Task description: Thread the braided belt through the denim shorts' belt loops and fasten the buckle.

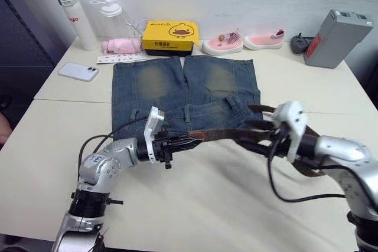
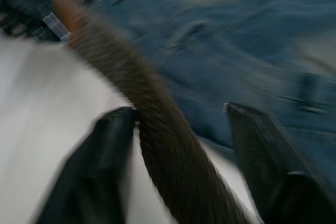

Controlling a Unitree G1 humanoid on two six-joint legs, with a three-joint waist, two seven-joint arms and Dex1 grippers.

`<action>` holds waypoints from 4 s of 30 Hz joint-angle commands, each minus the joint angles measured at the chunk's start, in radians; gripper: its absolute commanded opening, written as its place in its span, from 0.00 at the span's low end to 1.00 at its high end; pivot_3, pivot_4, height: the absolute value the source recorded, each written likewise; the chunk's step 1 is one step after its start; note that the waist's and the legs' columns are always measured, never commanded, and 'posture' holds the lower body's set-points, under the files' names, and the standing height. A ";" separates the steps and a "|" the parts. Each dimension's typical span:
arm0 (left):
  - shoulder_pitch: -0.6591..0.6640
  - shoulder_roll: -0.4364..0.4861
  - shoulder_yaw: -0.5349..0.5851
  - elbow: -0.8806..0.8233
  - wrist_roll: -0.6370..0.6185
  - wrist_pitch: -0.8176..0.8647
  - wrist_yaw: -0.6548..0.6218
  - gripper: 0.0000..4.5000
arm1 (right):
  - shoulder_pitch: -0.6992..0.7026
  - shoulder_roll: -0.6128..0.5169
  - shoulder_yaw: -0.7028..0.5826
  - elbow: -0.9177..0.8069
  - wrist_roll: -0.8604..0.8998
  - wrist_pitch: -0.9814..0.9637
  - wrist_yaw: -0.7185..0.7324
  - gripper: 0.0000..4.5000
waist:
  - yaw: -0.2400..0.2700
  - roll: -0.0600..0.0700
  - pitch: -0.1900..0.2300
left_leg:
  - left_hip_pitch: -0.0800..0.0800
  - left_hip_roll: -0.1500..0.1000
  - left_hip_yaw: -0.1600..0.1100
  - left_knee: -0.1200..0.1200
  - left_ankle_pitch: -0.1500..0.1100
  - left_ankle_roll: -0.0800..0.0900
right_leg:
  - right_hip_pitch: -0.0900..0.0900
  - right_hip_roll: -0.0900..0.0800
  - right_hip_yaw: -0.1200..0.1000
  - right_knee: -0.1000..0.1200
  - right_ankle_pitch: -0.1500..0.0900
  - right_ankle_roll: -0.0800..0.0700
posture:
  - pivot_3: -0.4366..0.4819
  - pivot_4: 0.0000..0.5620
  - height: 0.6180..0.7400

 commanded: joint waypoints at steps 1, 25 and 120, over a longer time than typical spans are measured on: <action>0.003 -0.088 0.094 -0.058 -0.199 0.169 0.194 0.00 | 0.054 -0.002 -0.177 -0.108 0.458 0.093 -0.051 0.77 | 0.001 0.000 0.000 | 0.000 0.000 0.000 0.000 0.000 0.000 | 0.000 0.000 0.001 0.000 0.000 0.000 | 0.48 0.27 0.53; -0.033 -0.113 0.189 -0.053 -0.688 0.275 0.600 0.00 | 0.058 0.420 0.127 0.062 1.058 -0.247 -0.891 0.77 | -0.005 -0.001 -0.002 | 0.001 0.000 0.002 0.001 -0.001 0.000 | -0.002 0.001 0.005 0.001 0.000 0.000 | 0.48 0.27 0.53; 0.209 0.449 0.076 -0.232 0.084 -0.406 -0.048 0.65 | 0.266 0.252 0.087 0.000 0.817 -0.313 -1.037 0.00 | -0.006 0.010 -0.004 | 0.003 0.005 0.018 -0.004 -0.009 0.001 | -0.020 -0.002 0.005 0.014 -0.001 -0.002 | 0.48 0.27 0.53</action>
